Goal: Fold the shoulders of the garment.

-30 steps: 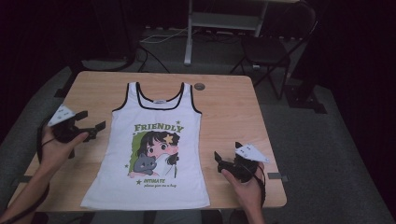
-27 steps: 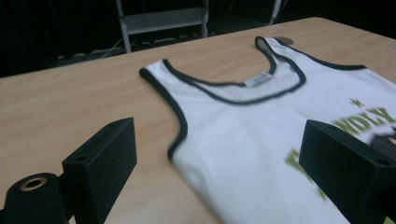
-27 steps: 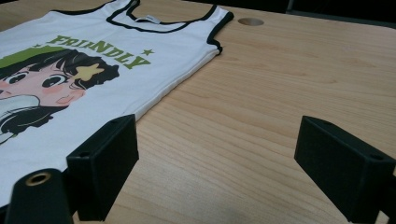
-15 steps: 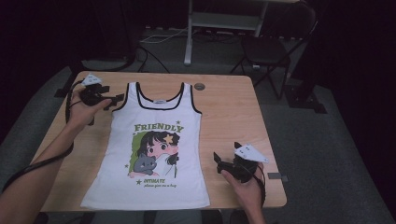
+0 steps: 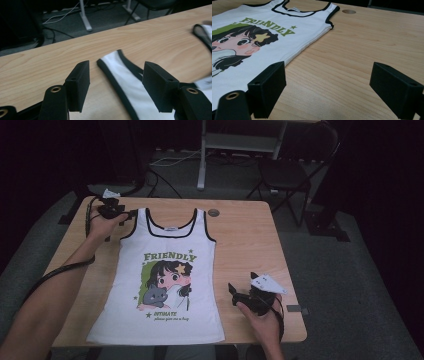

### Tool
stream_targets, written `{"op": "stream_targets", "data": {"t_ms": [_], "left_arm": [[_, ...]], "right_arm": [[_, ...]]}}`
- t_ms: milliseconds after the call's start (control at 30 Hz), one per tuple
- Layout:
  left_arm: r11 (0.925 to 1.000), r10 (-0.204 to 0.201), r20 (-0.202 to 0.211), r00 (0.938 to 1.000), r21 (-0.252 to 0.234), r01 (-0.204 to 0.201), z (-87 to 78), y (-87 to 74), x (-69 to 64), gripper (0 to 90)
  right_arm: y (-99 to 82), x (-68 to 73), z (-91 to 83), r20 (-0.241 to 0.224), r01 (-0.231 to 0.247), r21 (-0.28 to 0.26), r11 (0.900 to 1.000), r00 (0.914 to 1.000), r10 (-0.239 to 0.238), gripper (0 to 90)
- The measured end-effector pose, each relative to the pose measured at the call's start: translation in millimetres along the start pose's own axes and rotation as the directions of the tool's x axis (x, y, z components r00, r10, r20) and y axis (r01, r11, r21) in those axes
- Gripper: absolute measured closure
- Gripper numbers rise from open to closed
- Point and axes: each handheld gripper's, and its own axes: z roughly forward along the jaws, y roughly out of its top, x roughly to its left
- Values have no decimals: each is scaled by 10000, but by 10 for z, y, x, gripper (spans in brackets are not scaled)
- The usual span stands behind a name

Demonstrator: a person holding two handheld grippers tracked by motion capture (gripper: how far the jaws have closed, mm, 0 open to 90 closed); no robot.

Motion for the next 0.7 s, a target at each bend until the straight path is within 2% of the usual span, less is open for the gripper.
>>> {"op": "stream_targets", "data": {"t_ms": [67,167,267,433,567,700], "left_arm": [[9997,193,-59,9998,145,-192,62,1,6,436],[9994,190,-83,9998,290,-188,148,0,18,460],[9987,111,-24,9999,488,-110,250,-19,25,461],[9984,-263,-71,9996,489,266,380,-68,49,462],[9974,-265,-125,9996,666,272,438,-104,65,459],[9975,-156,-79,9998,684,161,468,-64,42,459]], "right_arm": [[0,4,-1,11,63,19,10000,10000,-63,129],[2,7,4,-11,97,38,9999,10000,-97,129],[4,10,10,-37,97,52,9999,9999,-97,129],[6,13,15,-100,66,25,10000,9999,-66,129],[6,14,15,-122,54,15,10000,9999,-54,129],[6,17,15,-144,74,17,10000,9999,-74,129]]}}
